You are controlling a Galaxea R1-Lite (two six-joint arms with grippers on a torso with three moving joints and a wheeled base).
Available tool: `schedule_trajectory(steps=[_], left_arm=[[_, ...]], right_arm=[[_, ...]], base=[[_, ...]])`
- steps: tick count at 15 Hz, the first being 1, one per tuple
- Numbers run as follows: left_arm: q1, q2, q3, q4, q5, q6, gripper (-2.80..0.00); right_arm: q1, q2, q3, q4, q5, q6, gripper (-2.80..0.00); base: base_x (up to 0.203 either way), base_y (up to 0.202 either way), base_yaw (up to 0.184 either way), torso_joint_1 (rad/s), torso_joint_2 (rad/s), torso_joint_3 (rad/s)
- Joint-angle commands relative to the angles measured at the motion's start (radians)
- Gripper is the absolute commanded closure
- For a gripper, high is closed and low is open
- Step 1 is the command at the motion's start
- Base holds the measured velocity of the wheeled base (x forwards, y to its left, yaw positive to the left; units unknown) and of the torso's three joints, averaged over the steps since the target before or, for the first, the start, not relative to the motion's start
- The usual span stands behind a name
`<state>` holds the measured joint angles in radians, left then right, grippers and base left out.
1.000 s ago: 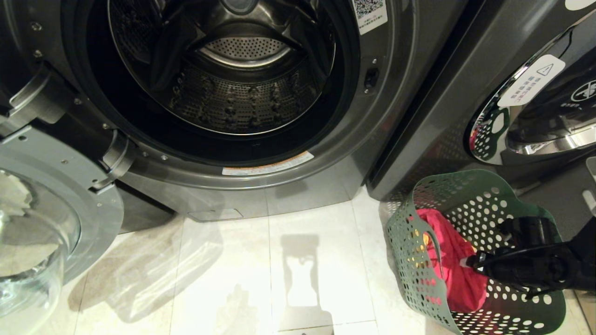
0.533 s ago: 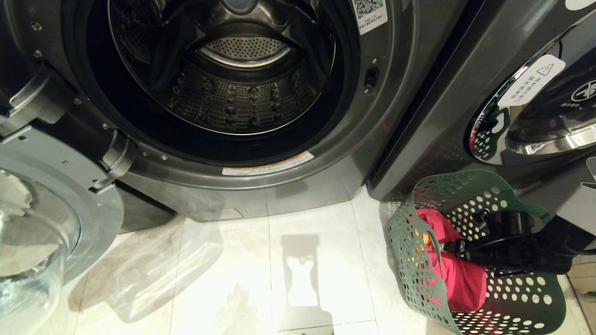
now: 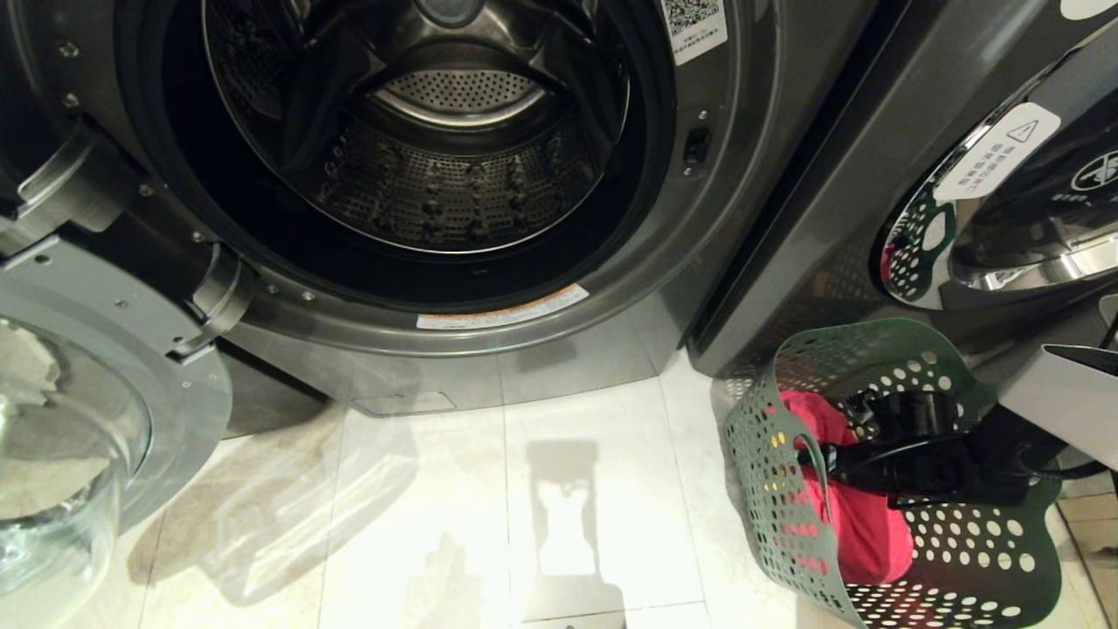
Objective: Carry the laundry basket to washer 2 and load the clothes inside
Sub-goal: Place the clothes into the washing machine
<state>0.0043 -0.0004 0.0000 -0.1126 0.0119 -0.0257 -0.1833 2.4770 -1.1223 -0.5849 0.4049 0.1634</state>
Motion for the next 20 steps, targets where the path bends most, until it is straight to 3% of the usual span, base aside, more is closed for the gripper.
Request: schedule_trajectory(steps=[1, 4, 8, 10, 13, 17, 20], left_arm=[[0.0, 0.0, 0.04, -0.001, 0.0, 0.0, 0.0], [0.0, 0.0, 0.04, -0.001, 0.0, 0.0, 0.0], [0.0, 0.0, 0.04, -0.001, 0.0, 0.0, 0.0], [0.0, 0.0, 0.04, -0.001, 0.0, 0.0, 0.0], [0.0, 0.0, 0.04, -0.001, 0.0, 0.0, 0.0], [0.0, 0.0, 0.04, -0.001, 0.0, 0.0, 0.0], [0.0, 0.0, 0.04, -0.001, 0.0, 0.0, 0.0]], right_arm=[[0.023, 0.041, -0.044, -0.003, 0.003, -0.014, -2.8], [0.028, 0.123, -0.137, 0.001, -0.038, -0.078, -2.8], [0.028, 0.21, -0.231, 0.004, -0.133, -0.126, -2.8], [0.027, 0.226, -0.25, 0.005, -0.141, -0.132, -2.8], [0.027, 0.252, -0.294, 0.005, -0.135, -0.129, -2.8], [0.027, 0.242, -0.318, 0.017, -0.017, -0.1, -2.8], [0.027, 0.228, -0.329, 0.068, -0.002, -0.082, -2.8]], base=[[0.0, 0.0, 0.0, 0.0, 0.0, 0.0], [0.0, 0.0, 0.0, 0.0, 0.0, 0.0], [0.0, 0.0, 0.0, 0.0, 0.0, 0.0], [0.0, 0.0, 0.0, 0.0, 0.0, 0.0], [0.0, 0.0, 0.0, 0.0, 0.0, 0.0], [0.0, 0.0, 0.0, 0.0, 0.0, 0.0], [0.0, 0.0, 0.0, 0.0, 0.0, 0.0]])
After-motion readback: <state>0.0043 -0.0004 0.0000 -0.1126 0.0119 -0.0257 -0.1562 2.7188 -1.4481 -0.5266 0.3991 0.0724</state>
